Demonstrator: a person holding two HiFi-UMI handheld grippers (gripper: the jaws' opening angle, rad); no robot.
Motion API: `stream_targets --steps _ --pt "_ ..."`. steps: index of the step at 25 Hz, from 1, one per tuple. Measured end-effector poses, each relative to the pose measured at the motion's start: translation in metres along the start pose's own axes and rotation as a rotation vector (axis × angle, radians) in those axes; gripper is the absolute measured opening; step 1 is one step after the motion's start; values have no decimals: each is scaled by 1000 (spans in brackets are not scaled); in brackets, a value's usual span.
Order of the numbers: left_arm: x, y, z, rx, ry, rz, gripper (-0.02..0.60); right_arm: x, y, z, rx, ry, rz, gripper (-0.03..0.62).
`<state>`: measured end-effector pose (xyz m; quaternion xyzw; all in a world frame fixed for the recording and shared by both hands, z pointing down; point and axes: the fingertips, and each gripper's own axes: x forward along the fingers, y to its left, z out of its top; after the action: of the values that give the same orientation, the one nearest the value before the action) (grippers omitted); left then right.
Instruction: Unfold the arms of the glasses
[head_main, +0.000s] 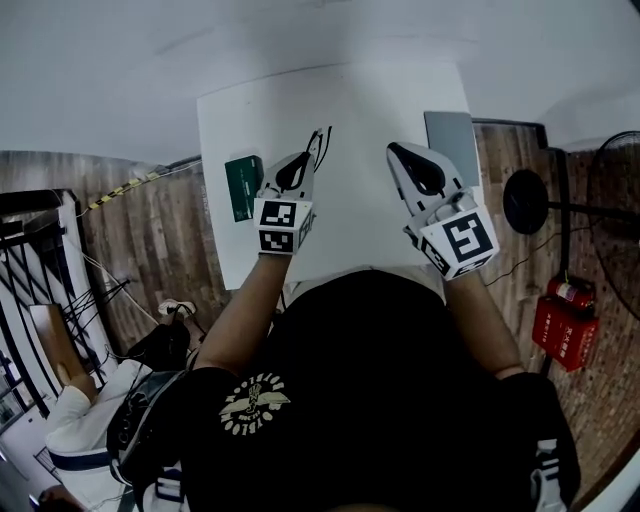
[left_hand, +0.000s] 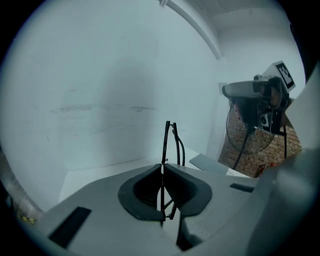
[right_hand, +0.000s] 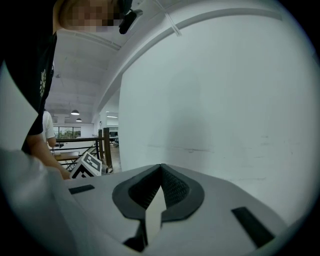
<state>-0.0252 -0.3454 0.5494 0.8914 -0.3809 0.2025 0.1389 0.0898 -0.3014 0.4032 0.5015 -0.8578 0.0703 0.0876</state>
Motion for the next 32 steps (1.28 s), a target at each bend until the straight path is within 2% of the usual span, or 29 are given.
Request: stream_targets --steps 5,10,13,18,26,29,32 --pt "-40 0 40 -22 -117 4 21 -2 24 13 -16 -28 18 -2" --pt "-79 1 72 20 -213 15 21 1 48 26 -21 -56 43 -2" --pt "-99 1 82 14 -257 5 21 3 64 33 -21 -66 67 -2" --pt "-132 -4 90 7 -333 -18 21 3 100 43 -8 -91 142 -2" --pt "-167 -14 85 20 -386 -53 21 8 153 48 73 -109 284 2" --pt "-194 -14 72 12 -405 -72 21 4 190 49 79 -117 322 61" --pt "-217 -14 62 21 -410 -71 21 -1 217 50 83 -122 348 77"
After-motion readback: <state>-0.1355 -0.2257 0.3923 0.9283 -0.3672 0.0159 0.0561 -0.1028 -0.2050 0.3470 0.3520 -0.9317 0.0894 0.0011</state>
